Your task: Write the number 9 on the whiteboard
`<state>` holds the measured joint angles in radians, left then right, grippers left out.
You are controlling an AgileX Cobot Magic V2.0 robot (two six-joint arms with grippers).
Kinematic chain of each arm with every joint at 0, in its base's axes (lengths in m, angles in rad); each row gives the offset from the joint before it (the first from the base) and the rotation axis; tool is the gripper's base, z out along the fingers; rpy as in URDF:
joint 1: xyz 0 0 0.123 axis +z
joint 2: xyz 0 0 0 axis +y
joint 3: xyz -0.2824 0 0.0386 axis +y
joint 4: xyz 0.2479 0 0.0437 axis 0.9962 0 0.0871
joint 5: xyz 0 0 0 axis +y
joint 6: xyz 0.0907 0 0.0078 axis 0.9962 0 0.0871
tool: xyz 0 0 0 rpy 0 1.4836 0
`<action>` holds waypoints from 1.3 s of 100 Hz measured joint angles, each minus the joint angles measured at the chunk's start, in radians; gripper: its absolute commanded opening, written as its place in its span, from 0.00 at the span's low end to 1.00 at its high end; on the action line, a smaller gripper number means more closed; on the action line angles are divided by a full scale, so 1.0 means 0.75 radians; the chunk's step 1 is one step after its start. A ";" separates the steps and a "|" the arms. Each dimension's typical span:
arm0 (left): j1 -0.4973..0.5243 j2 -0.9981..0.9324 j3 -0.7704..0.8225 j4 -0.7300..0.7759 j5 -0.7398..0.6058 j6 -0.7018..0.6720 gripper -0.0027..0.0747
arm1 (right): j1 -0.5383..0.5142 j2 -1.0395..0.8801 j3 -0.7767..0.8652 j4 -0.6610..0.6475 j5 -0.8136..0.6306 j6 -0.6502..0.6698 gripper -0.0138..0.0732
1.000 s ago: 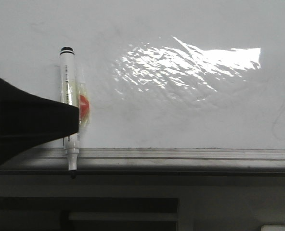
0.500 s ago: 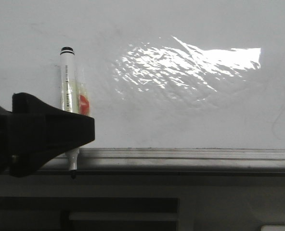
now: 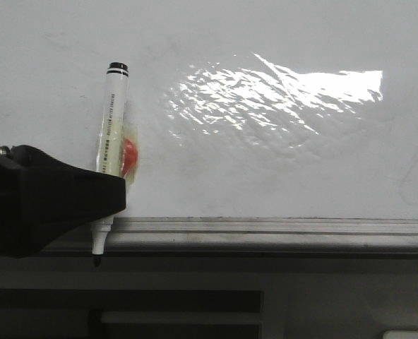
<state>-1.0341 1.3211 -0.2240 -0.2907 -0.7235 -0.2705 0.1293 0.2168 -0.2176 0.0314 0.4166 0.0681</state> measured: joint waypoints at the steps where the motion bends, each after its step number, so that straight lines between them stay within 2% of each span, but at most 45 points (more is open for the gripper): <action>1: 0.000 0.000 0.000 0.007 0.000 0.000 0.01 | 0.007 0.002 -0.003 0.000 0.007 0.000 0.09; 38: 0.000 -0.005 -0.032 0.339 -0.010 -0.002 0.01 | 0.399 0.320 -0.263 0.000 0.062 -0.064 0.09; 47: 0.000 -0.007 -0.083 0.429 0.039 -0.002 0.01 | 0.498 0.425 -0.352 0.000 0.062 -0.073 0.10; 55: 0.000 -0.010 -0.151 0.564 0.135 -0.002 0.01 | 0.595 0.507 -0.426 0.000 0.062 -0.091 0.18; 72: 0.000 -0.012 -0.290 0.880 0.342 -0.002 0.01 | 0.786 0.648 -0.562 0.000 0.080 -0.155 0.49; 78: 0.000 -0.021 -0.308 0.970 0.370 -0.002 0.01 | 0.841 0.685 -0.595 0.000 0.103 -0.162 0.54; 97: 0.000 -0.094 -0.320 1.128 0.454 -0.002 0.01 | 0.904 0.780 -0.661 0.012 0.165 -0.166 0.54; 112: 0.000 -0.144 -0.320 1.153 0.539 -0.002 0.01 | 0.904 0.838 -0.692 0.054 0.202 -0.166 0.54; 130: 0.000 -0.155 -0.320 1.171 0.548 -0.002 0.01 | 0.916 0.924 -0.695 0.142 0.206 -0.184 0.54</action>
<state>-1.0341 1.2048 -0.4637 0.5879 -0.3125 -0.2721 0.8165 0.9095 -0.7387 0.1379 0.5711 -0.0697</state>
